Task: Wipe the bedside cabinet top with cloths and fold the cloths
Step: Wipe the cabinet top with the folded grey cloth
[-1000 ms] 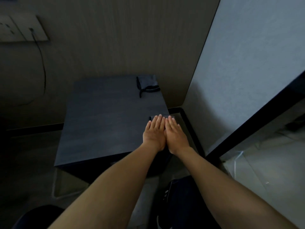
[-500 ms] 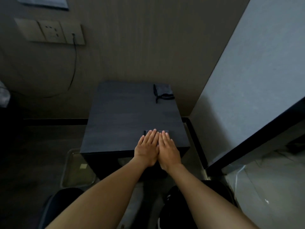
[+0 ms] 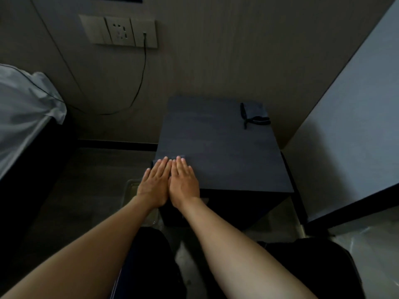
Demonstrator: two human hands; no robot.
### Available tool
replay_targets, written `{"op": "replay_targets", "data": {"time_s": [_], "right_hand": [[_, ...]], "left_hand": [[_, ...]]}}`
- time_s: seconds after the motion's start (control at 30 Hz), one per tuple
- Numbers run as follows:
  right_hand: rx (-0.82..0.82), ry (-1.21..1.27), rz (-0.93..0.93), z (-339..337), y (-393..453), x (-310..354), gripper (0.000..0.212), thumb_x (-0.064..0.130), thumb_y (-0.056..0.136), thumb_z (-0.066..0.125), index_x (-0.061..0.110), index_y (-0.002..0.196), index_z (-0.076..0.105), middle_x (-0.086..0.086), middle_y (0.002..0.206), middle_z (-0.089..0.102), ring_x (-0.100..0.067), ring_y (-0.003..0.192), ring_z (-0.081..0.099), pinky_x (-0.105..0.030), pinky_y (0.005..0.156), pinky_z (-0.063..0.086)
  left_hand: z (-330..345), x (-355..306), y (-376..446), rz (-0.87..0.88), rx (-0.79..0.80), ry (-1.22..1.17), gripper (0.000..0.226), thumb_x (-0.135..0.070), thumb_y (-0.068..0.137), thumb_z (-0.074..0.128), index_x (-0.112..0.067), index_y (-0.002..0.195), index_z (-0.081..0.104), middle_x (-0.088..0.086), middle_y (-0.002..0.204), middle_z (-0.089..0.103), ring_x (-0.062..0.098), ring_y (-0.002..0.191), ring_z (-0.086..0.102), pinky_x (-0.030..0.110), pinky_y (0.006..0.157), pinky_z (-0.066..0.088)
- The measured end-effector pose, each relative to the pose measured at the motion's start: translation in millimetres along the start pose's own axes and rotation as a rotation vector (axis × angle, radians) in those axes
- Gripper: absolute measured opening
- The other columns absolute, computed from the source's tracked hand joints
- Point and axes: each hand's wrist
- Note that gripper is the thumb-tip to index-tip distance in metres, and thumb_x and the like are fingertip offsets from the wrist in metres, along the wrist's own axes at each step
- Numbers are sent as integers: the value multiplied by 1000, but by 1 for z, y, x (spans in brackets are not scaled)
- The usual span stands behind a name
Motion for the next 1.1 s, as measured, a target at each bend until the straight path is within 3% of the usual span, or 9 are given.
{"op": "replay_targets", "data": {"time_s": [0.33,0.5,1.1], "right_hand": [[18,-37,11,-3,54,-4,65,23,103,34,5,155,0,-12,164,-5,-24,151,-7,-39,123,3],[-11,-18,19,-4,96,-20,56,20,105,21,5,155,1,-12,164,-4,-23,151,-6,-39,123,3],[-99,-77,-4,-34,327,-83,67,21,100,39,4,155,6,-12,164,5,-24,152,2,-39,123,10]], "left_hand": [[-16,13,51,-7,33,49,98,-43,89,53,-19,153,-16,0,159,-23,19,147,-19,44,120,2],[-24,15,94,-9,22,49,94,-38,91,52,-17,153,-15,3,160,-21,21,147,-17,45,121,1],[-75,53,340,-6,-7,27,83,-30,95,49,-21,155,-8,-1,162,-14,19,149,-12,45,119,2]]}}
Point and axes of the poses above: each hand's wrist, its own y-axis towards the middle knuckle, its own z-axis out of the palm, x = y × z
